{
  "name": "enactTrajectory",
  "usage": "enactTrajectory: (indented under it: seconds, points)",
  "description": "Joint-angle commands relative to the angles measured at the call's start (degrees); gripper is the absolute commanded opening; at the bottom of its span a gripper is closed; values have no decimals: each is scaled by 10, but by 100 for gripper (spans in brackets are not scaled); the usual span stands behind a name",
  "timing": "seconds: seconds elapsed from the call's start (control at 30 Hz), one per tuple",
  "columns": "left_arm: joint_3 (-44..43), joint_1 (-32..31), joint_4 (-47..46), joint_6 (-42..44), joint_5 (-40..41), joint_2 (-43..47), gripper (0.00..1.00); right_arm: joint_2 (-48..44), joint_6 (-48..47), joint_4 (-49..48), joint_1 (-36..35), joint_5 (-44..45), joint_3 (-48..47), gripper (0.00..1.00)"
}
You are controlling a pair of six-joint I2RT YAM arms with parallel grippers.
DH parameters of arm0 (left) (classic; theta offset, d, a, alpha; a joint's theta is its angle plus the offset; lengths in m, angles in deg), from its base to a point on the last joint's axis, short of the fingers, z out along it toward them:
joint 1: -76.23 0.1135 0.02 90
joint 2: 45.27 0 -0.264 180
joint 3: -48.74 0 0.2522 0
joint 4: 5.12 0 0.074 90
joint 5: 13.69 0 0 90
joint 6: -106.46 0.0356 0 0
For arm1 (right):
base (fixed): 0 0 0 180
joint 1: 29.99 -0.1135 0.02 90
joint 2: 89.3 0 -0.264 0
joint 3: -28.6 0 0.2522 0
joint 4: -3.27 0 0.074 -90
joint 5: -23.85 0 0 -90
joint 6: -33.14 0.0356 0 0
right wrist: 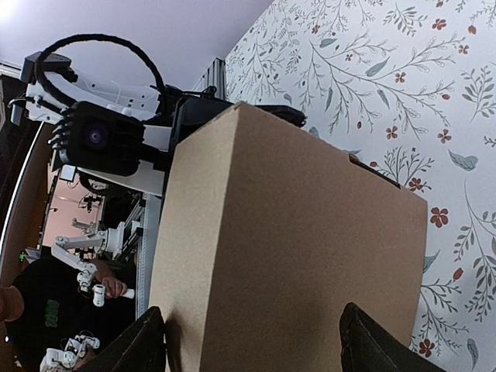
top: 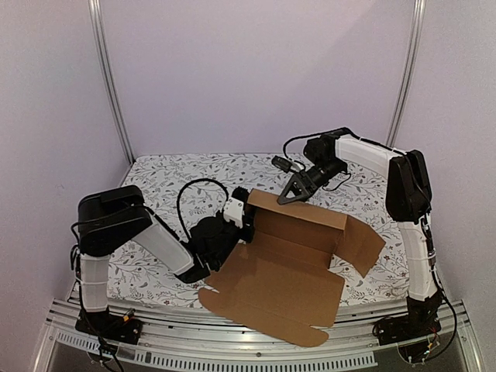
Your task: Fold the paper box
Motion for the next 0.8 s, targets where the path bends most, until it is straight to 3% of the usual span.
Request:
enactTrajectory:
  seconds: [0.0, 0.2, 0.3, 0.37, 0.77]
  points:
    - [-34, 15, 31, -3, -11, 11, 33, -9, -3, 184, 1, 18, -1, 75]
    - [-49, 17, 54, 3, -5, -8, 29, -9, -11, 190, 1, 11, 1, 75]
    - [-42, 16, 51, 2, -19, -9, 40, -6, -11, 190, 1, 9, 1, 75]
    - [-28, 16, 45, -1, -25, -4, 41, -5, -11, 191, 1, 9, 0, 75]
    - [-26, 18, 66, -10, -25, -13, 24, -6, -18, 199, 1, 9, 1, 75]
